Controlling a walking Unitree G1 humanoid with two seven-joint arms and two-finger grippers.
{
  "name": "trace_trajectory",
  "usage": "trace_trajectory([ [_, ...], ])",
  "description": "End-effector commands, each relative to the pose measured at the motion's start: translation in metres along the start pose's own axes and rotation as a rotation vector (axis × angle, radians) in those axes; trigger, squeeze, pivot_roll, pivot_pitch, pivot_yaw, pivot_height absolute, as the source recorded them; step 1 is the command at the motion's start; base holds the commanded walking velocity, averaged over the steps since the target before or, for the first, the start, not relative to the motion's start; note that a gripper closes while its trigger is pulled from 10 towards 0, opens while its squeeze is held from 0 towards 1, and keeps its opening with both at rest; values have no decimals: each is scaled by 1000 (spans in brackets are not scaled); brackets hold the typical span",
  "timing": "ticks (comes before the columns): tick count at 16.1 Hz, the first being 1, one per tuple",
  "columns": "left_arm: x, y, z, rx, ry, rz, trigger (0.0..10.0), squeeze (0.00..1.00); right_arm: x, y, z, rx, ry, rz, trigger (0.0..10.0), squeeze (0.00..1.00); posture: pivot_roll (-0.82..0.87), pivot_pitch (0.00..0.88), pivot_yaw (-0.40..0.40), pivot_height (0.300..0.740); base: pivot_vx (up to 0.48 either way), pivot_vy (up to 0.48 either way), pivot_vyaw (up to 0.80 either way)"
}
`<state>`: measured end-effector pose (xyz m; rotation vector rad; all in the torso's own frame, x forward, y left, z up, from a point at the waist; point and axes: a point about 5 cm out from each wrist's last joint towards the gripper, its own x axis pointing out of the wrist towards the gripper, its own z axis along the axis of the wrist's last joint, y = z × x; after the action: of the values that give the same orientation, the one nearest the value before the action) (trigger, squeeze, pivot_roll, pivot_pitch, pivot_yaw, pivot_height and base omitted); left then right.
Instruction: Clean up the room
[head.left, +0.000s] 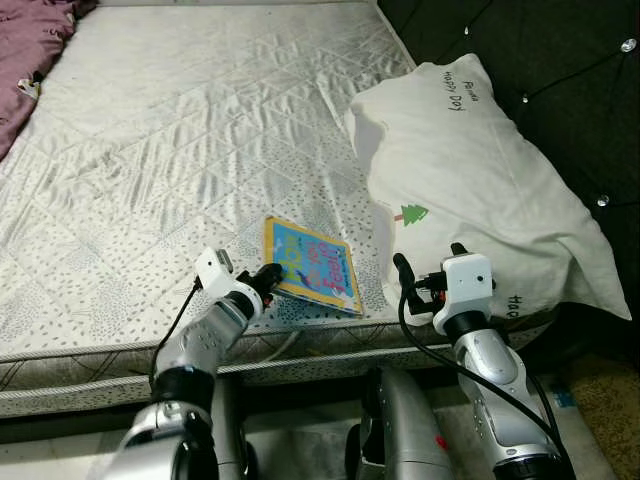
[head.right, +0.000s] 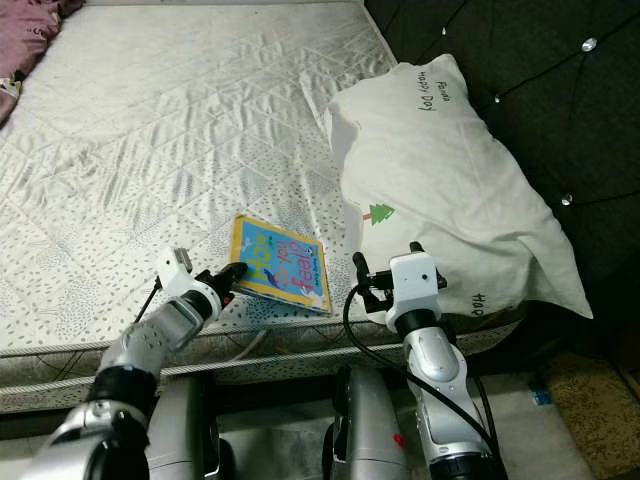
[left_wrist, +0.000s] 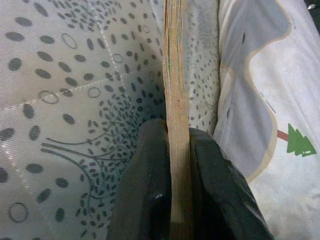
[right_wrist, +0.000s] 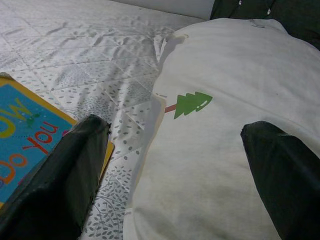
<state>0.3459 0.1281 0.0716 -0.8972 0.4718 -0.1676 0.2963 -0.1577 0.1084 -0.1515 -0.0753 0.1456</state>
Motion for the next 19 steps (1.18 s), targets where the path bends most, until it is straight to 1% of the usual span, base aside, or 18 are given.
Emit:
trace_trajectory([
  [1,1,6,-11,9,58,36,10000,0,-1,-1,4,-7,-17,-2,10000,0,-86,152,-24,562,0,0,0],
  [2,3,10,-8,12,64,46,10000,0,-1,-1,4,-10,-20,-3,10000,0,-90,154,-24,562,0,0,0],
  [3,5,9,-4,27,39,46,10000,0,-1,-1,5,-11,-20,-3,10000,0,-90,154,-24,562,0,0,0],
  [4,7,3,4,13,-9,-2,10000,0,-2,-1,5,-13,-22,-3,10000,0,-102,158,-22,562,0,0,0],
  [5,9,-6,11,-34,-52,-63,10000,0,-3,-1,6,-15,-23,-4,10000,0,-105,160,-21,562,0,0,0],
  [6,11,-13,14,-43,-60,-99,10000,0,-3,-1,6,-17,-24,-5,10000,0,-109,162,-20,562,0,0,0],
  [8,16,-26,13,-51,-50,-174,10000,0,-4,-2,6,-22,-25,-7,10000,0,-115,167,-19,562,0,0,0],
  [10,18,-33,3,-50,-2,-233,10000,0,-4,-2,7,-26,-26,-8,10000,0,-117,169,-17,562,0,0,0],
  [11,18,-32,-4,-26,31,-239,10000,0,-4,-3,7,-27,-26,-9,10000,0,-117,169,-17,562,0,0,0],
  [12,17,-27,-13,-7,76,-226,10000,0,-5,-3,7,-28,-25,-10,10000,0,-118,172,-15,562,0,0,0],
  [13,16,-20,-19,-20,108,-181,10000,0,-5,-3,7,-28,-25,-10,10000,0,-120,174,-14,562,0,0,0],
  [17,15,-13,-18,-14,117,-122,10000,0,-5,-2,6,-30,-22,-13,10000,0,-114,173,-10,562,0,0,0],
  [19,15,-11,-16,-3,98,-98,10000,0,-5,-2,6,-30,-24,-15,10000,0,-114,172,-8,562,0,0,0],
])
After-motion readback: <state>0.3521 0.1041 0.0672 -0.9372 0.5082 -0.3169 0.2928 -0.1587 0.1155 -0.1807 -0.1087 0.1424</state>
